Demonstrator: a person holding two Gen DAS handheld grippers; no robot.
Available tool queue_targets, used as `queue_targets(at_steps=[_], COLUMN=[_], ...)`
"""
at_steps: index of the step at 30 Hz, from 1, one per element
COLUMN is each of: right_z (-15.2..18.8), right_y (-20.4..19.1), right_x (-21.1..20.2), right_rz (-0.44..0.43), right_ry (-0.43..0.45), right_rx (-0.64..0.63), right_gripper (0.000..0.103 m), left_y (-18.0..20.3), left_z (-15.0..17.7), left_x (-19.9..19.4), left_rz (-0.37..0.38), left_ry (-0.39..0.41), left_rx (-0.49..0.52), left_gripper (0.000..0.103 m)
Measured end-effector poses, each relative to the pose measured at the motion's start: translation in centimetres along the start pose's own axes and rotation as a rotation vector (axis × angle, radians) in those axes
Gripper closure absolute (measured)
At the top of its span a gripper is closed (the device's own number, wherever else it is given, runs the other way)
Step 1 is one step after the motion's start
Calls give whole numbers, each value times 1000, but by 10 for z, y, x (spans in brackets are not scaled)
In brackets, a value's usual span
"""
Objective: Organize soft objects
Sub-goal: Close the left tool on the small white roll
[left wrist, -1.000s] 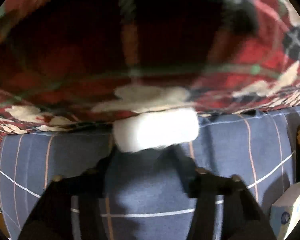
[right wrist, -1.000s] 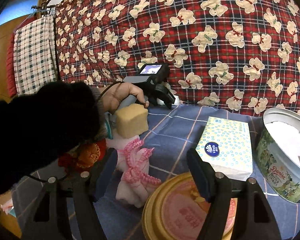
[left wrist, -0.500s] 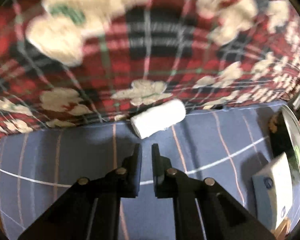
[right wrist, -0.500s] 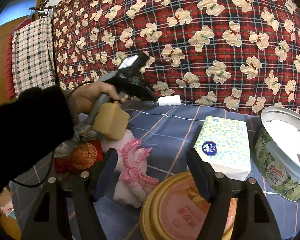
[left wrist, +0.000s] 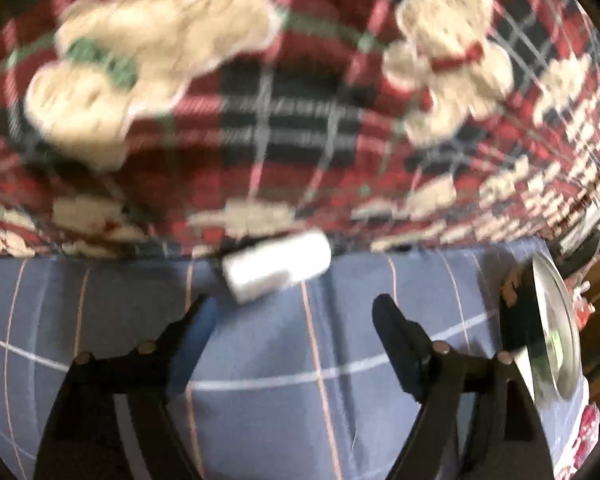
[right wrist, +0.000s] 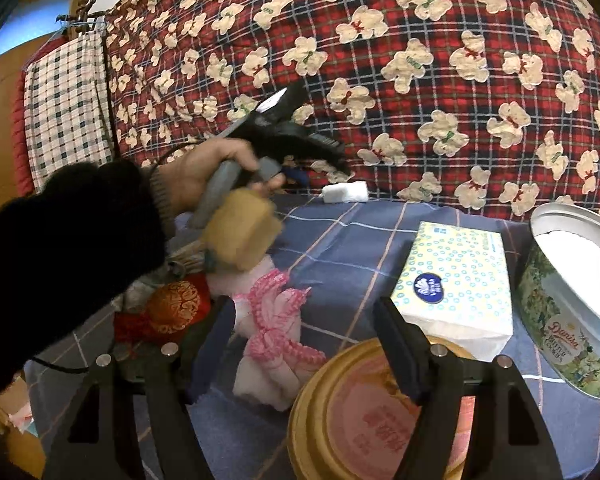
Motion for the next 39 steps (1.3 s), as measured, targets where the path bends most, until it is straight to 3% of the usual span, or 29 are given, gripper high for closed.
queue_targets(at_steps=[7, 9, 13, 14, 16, 17, 20, 24, 27, 30, 33, 35, 39], right_z=[0, -1, 0, 0, 0, 1, 0, -1, -2, -3, -2, -1, 0], right_y=[0, -1, -1, -1, -1, 0, 2, 4, 5, 7, 6, 5, 6], right_x=[0, -1, -1, 0, 1, 0, 0, -2, -3, -5, -3, -2, -1], right_rz=[-10, -12, -21, -22, -23, -23, -12, -2, 0, 3, -7, -7, -9], right_ry=[-1, -1, -4, -8, -12, -11, -2, 7, 11, 18, 11, 1, -3], right_rx=[10, 12, 16, 16, 17, 17, 17, 20, 24, 29, 38, 36, 40], right_gripper=[30, 30, 30, 30, 30, 30, 30, 30, 30, 30, 30, 30, 30], left_y=[10, 15, 18, 18, 18, 17, 15, 21, 23, 27, 24, 28, 28], left_z=[-8, -11, -13, -13, -14, -15, -13, -10, -4, 10, 19, 23, 5], left_x=[48, 55, 66, 68, 68, 65, 58, 42, 30, 19, 18, 20, 6], left_rz=[-91, -148, -287, -316, -349, -359, -310, -212, -143, -100, -83, -87, -140], left_ry=[-67, -40, -40, -41, -19, -4, 8, 18, -17, -49, -86, -79, 27], left_rx=[-114, -81, -5, 7, 16, 16, 15, 31, 11, 51, 104, 129, 230], left_gripper=[14, 8, 8, 9, 28, 33, 38, 67, 74, 75, 72, 61, 17])
Point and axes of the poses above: each gripper's, at about its wrist camera, not at the fingertips, and x roughly the way its jaws point, y to its right, z to its underside, the point moved 8 cm from there along x, roughly the way its jaws point, and after that the axes turned 5 degrees about y, right-handed, at the moved point
